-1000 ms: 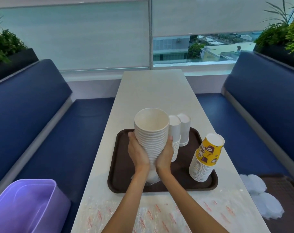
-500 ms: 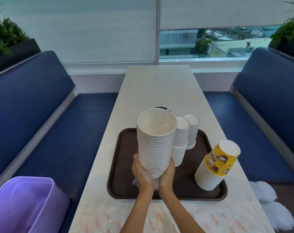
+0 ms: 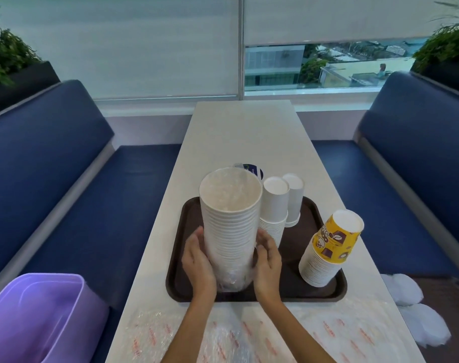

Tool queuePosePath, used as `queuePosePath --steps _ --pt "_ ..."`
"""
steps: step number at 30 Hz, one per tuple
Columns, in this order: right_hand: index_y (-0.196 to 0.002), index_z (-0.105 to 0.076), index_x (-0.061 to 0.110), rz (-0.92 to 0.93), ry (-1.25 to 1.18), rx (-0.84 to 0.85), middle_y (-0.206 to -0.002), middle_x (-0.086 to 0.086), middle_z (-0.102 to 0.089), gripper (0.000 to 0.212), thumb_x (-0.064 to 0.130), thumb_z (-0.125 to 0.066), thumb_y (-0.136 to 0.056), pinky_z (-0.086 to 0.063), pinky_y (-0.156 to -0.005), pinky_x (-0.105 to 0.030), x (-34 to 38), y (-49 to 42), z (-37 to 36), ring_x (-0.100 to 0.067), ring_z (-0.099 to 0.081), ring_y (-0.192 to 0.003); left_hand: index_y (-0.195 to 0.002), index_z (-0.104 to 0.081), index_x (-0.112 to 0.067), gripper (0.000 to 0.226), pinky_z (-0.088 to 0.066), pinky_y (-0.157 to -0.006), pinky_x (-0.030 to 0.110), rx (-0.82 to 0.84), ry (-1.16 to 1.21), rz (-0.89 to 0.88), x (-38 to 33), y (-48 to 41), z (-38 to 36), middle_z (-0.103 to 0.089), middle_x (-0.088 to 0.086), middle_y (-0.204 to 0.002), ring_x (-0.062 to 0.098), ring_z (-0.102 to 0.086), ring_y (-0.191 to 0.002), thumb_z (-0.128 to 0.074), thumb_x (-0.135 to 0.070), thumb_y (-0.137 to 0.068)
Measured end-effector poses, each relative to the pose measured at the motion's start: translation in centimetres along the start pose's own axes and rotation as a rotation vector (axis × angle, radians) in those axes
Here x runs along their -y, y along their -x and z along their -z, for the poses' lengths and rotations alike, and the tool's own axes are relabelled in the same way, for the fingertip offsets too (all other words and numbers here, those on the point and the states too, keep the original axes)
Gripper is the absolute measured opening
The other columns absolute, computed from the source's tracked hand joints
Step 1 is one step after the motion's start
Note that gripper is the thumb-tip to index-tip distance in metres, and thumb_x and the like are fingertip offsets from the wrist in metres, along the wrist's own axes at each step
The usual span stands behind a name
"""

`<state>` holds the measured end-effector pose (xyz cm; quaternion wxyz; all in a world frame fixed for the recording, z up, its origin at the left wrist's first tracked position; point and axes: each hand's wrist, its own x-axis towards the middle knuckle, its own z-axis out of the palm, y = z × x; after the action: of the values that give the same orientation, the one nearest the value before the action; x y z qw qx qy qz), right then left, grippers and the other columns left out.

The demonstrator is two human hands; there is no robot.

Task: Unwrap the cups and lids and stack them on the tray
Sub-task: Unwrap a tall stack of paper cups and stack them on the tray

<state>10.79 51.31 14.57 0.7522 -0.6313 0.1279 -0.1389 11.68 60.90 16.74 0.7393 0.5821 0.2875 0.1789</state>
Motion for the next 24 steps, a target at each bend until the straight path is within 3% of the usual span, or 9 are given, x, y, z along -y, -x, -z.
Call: queuePosePath --steps 4,8,10,13,15,17,20,24 --pt "-0.117 -0.058 0.013 0.201 -0.142 -0.035 -0.116 -0.002 -0.065 0.036 0.026 -0.034 -0.094 -0.044 -0.097 -0.017 6.3 0.2 -1.6 -0.005 -0.059 -0.109 -0.109 -0.066 -0.014 0.04 -0.049 -0.095 0.031 0.098 0.134 -0.122 -6.5 0.9 -1.1 -0.069 0.001 -0.108 0.014 -0.064 -0.104 -0.029 -0.029 -0.103" --pt "-0.117 -0.057 0.023 0.14 -0.219 0.03 -0.121 0.001 -0.063 0.034 0.03 -0.027 -0.105 -0.042 -0.1 -0.022 11.8 -1.2 -3.8 -0.01 -0.057 -0.115 -0.113 -0.066 -0.009 0.056 -0.049 -0.093 0.029 0.211 0.168 -0.206 -10.9 1.8 -2.8 -0.069 0.006 -0.112 0.016 -0.063 -0.105 -0.02 -0.04 -0.103" --pt "-0.114 -0.06 0.023 0.126 -0.195 0.072 -0.121 -0.001 -0.063 0.042 0.033 -0.021 -0.105 -0.043 -0.097 -0.022 12.7 -1.5 -4.7 -0.011 -0.057 -0.112 -0.104 -0.069 -0.013 0.057 -0.051 -0.088 0.03 0.219 0.148 -0.205 -11.5 2.2 -3.7 -0.07 0.006 -0.105 0.017 -0.065 -0.099 -0.02 -0.043 -0.103" --pt "-0.092 -0.061 0.024 0.124 -0.191 -0.003 -0.095 0.005 -0.066 0.041 0.032 -0.022 -0.105 -0.045 -0.08 -0.015 11.8 -0.9 -5.2 -0.001 -0.061 -0.088 -0.085 -0.069 -0.021 0.053 -0.052 -0.081 0.031 0.181 0.139 -0.226 -10.6 2.8 -4.1 -0.071 -0.002 -0.09 0.014 -0.066 -0.087 -0.023 -0.041 -0.103" --pt "-0.081 -0.056 0.025 0.114 -0.224 -0.063 -0.082 0.011 -0.063 0.04 0.029 -0.024 -0.105 -0.042 -0.071 -0.008 10.8 -0.6 -5.2 0.004 -0.059 -0.076 -0.068 -0.06 -0.027 0.051 -0.048 -0.077 0.032 0.141 0.151 -0.23 -9.6 3.0 -4.0 -0.066 -0.012 -0.072 0.008 -0.061 -0.076 -0.025 -0.037 -0.104" --pt "-0.076 -0.053 0.025 0.115 -0.23 -0.094 -0.074 0.011 -0.061 0.04 0.025 -0.026 -0.105 -0.042 -0.07 -0.012 9.7 -0.4 -5.0 0.003 -0.056 -0.071 -0.058 -0.05 -0.02 0.053 -0.043 -0.07 0.032 0.116 0.149 -0.216 -8.5 2.9 -4.0 -0.057 -0.016 -0.058 0.004 -0.053 -0.064 -0.026 -0.032 -0.104" --pt "-0.071 -0.049 0.02 0.061 -0.235 -0.13 -0.065 0.01 -0.056 0.039 0.018 -0.028 -0.105 -0.043 -0.066 -0.019 7.4 0.2 -4.7 0.004 -0.053 -0.062 -0.064 -0.052 -0.023 0.045 -0.043 -0.068 0.033 0.085 0.125 -0.193 -6.2 2.7 -3.5 -0.058 -0.01 -0.064 0.01 -0.056 -0.07 -0.029 -0.026 -0.103" --pt "-0.081 -0.056 0.019 0.003 -0.253 -0.155 -0.08 0.002 -0.061 0.035 0.012 -0.03 -0.103 -0.046 -0.071 -0.02 4.5 -0.2 -4.6 -0.003 -0.058 -0.074 -0.084 -0.063 -0.021 0.034 -0.052 -0.071 0.035 0.087 0.103 -0.211 -3.6 1.9 -3.1 -0.067 0.0 -0.084 0.018 -0.065 -0.083 -0.032 -0.035 -0.092"
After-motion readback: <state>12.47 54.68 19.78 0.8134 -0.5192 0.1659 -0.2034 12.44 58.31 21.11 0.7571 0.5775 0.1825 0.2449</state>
